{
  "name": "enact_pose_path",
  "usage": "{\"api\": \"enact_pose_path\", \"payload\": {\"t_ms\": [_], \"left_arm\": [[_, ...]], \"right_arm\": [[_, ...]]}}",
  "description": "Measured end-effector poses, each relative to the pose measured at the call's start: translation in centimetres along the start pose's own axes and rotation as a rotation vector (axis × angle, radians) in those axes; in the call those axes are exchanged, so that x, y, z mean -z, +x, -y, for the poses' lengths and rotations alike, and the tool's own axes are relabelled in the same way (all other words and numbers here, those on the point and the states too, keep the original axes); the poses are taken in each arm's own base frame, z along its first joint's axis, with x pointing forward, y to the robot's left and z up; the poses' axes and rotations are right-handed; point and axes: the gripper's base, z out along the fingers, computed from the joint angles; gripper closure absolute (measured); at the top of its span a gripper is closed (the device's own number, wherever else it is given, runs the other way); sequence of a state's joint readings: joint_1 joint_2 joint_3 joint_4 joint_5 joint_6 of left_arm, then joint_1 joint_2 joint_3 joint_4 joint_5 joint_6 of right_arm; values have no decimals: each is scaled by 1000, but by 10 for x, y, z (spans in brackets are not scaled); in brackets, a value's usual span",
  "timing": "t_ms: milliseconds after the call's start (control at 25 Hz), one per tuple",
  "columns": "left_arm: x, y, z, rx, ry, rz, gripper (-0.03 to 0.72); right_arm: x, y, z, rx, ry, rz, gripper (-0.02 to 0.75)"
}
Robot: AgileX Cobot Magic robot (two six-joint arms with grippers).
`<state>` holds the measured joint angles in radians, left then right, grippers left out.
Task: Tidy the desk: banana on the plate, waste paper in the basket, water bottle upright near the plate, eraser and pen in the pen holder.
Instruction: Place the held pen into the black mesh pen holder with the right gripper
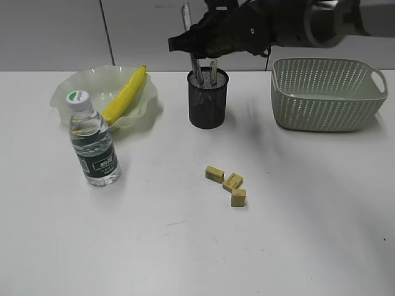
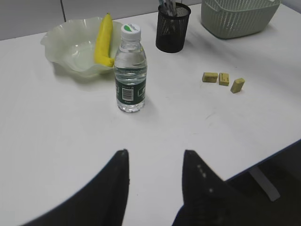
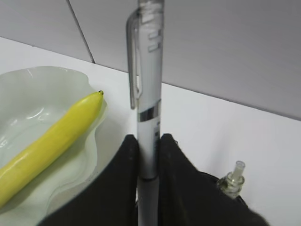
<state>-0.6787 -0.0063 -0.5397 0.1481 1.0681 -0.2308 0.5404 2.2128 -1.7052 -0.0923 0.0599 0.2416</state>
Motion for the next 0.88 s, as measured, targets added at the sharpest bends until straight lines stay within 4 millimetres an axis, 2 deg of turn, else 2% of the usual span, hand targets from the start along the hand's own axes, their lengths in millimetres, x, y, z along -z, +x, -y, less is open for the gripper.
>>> {"api": "enact_pose_path", "payload": {"t_ms": [240,600,720,880], "left_arm": [[0,0,0,0,-1,0,400],[0,0,0,0,-1,0,400],[0,0,0,0,-1,0,400],[0,0,0,0,-1,0,400]], "right_arm": [[-10,17,3,25,14,-65,629],[-10,20,4,77,24,-90,623],[-10,22,5,79,29,-106,545],[-10,23,5,81,35,-125,365]]}}
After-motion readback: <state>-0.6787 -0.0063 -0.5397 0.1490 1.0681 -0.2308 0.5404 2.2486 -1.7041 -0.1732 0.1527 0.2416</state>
